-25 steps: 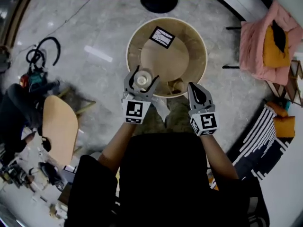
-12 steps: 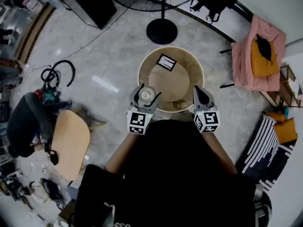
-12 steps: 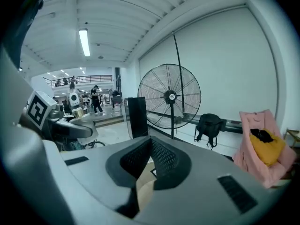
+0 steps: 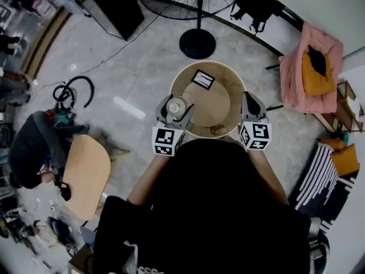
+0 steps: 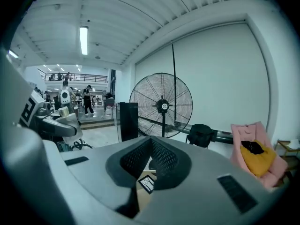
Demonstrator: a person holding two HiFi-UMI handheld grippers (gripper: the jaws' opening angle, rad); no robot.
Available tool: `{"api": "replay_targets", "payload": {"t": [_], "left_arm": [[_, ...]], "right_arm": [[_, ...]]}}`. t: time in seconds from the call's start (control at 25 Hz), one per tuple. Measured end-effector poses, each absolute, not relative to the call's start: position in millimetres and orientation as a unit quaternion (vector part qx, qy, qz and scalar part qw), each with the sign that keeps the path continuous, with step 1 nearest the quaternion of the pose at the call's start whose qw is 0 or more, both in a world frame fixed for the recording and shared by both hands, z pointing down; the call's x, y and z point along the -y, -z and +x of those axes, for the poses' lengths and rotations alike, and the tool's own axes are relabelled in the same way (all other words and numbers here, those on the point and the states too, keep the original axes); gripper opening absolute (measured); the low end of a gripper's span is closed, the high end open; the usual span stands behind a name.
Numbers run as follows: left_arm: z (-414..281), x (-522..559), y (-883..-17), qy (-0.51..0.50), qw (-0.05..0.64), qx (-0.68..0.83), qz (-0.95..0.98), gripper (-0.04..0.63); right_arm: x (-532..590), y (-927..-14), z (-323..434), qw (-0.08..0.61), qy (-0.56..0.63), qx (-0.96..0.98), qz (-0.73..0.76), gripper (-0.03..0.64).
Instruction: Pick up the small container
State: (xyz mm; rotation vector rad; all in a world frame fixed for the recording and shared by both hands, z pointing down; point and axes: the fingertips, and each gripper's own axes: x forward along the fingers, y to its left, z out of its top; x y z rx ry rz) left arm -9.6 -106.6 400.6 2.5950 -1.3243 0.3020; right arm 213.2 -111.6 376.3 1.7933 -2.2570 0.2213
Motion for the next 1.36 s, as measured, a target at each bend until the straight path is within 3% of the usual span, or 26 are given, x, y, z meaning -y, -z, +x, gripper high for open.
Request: {"api": "replay_targets", "payload": {"t": [1.12, 1.36], "left_arm": [[7.1, 137.5, -414.2, -0.113, 0.124, 0.450, 0.877, 0.348], [15.6, 150.0, -408.7, -0.100, 0.103, 0.453, 0.880, 0.348]], "right_arm": [[122.2, -368.5, 246.1, 0.142, -0.065, 0.769, 0.620, 0.021], [126.5, -371.7, 251.9, 0.135, -0.079, 0.766, 0.624, 0.021]]}}
